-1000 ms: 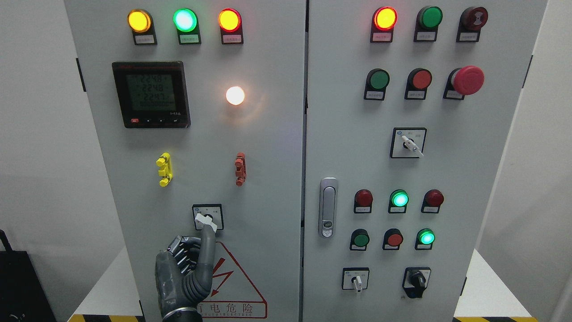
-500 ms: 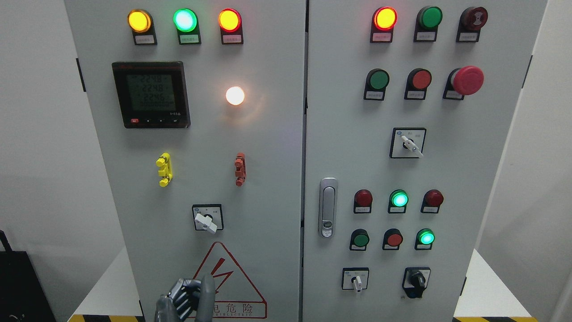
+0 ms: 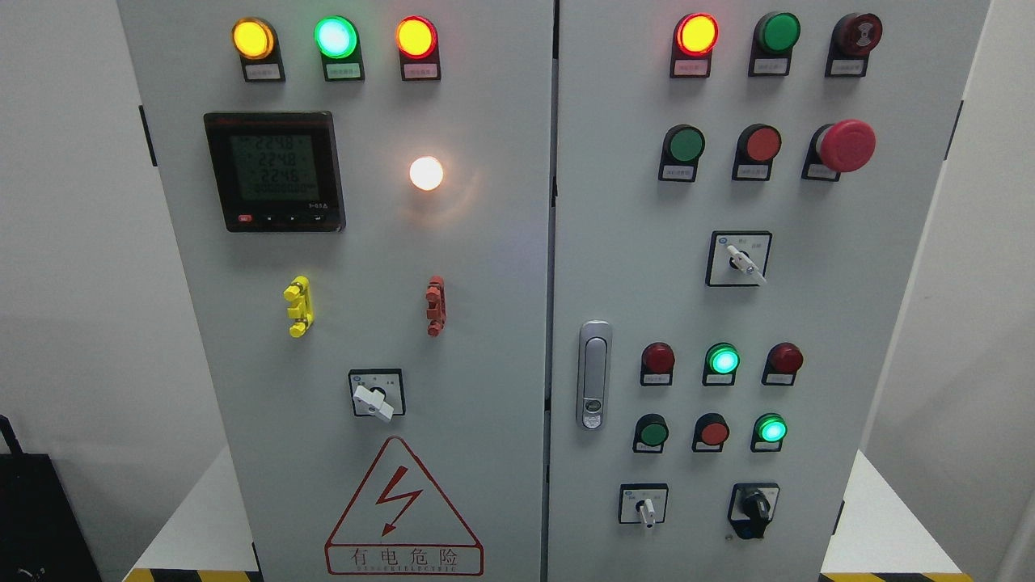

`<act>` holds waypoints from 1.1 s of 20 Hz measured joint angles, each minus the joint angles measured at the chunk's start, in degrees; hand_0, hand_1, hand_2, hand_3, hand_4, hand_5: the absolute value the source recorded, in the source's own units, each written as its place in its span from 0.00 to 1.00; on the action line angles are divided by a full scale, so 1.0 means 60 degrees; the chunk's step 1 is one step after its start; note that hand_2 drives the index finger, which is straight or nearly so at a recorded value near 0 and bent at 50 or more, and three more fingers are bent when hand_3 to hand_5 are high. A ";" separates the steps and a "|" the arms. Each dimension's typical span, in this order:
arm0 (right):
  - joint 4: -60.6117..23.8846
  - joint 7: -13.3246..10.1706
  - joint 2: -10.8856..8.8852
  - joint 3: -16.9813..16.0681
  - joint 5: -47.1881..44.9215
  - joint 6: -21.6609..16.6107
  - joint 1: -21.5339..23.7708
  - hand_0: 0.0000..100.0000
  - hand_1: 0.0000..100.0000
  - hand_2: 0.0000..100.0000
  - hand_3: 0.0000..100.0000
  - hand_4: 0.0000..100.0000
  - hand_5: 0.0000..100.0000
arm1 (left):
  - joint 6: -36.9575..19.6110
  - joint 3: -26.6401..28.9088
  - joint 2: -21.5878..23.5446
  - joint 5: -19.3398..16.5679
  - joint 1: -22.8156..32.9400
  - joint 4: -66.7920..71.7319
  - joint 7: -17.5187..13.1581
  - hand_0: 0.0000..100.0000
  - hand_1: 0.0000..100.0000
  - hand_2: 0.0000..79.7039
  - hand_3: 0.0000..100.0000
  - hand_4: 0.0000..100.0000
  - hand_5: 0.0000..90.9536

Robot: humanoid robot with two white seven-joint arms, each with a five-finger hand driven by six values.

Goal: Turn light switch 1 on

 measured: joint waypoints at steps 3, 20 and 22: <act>0.0000 0.0000 0.0000 0.0000 0.0000 0.0000 0.0000 0.00 0.00 0.00 0.00 0.00 0.00 | -0.0392 0.0091 0.0099 0.0281 0.0248 0.1707 -0.0669 0.21 0.35 0.53 0.74 0.79 0.37; 0.0000 0.0000 -0.0002 0.0000 0.0000 -0.0002 0.0000 0.00 0.00 0.00 0.00 0.00 0.00 | 0.0539 0.0254 0.0230 0.0905 -0.1288 1.1066 -0.3802 0.33 0.21 0.00 0.00 0.02 0.00; 0.0000 0.0000 0.0000 0.0000 0.0000 -0.0002 0.0000 0.00 0.00 0.00 0.00 0.00 0.00 | 0.0893 0.0253 0.0194 0.0905 -0.1483 1.1720 -0.3891 0.34 0.16 0.00 0.00 0.00 0.00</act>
